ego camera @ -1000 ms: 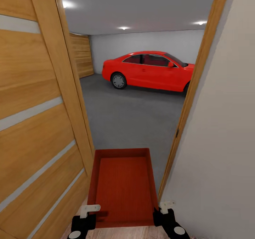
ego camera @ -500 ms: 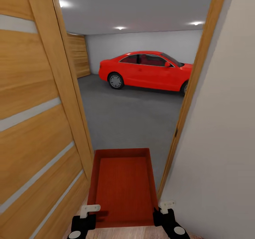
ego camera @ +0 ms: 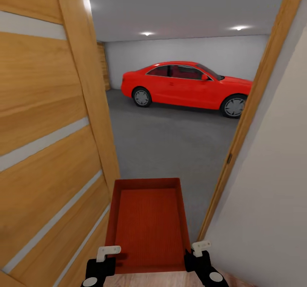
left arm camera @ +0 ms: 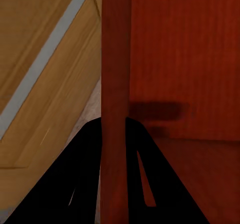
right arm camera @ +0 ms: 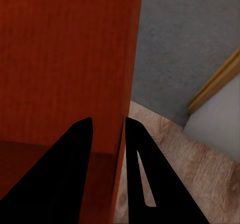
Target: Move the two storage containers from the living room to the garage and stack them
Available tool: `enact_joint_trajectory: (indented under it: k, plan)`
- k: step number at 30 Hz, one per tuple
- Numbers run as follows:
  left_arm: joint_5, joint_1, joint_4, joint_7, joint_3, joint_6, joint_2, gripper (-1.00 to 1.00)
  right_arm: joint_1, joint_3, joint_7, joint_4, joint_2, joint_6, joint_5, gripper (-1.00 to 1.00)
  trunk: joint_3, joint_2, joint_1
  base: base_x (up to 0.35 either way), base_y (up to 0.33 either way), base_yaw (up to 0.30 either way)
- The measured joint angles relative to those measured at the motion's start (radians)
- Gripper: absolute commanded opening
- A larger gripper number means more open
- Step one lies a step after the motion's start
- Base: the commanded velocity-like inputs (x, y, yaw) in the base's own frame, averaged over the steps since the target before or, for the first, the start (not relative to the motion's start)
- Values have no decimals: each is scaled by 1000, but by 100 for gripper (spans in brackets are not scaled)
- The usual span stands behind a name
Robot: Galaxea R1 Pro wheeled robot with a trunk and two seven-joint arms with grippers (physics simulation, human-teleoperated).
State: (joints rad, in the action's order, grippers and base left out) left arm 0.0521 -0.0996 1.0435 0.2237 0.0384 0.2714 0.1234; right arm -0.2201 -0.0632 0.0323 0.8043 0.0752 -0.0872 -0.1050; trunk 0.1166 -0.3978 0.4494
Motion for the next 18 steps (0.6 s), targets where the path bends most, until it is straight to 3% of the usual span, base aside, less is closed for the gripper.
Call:
enact_joint_trajectory:
  k: [8, 18]
  plan:
    - [0, 0, 0, 0, 0, 0, 0, -100, 0, 0, 0, 0, 0, 0, 0, -100, 0, 0, 0, 0, 32, -9]
    - [0, 0, -1, 0, 0, 0, 0, -100, 0, 1, 0, 1, 0, 0, 0, -100, 0, 0, 0, 0, 1, -227]
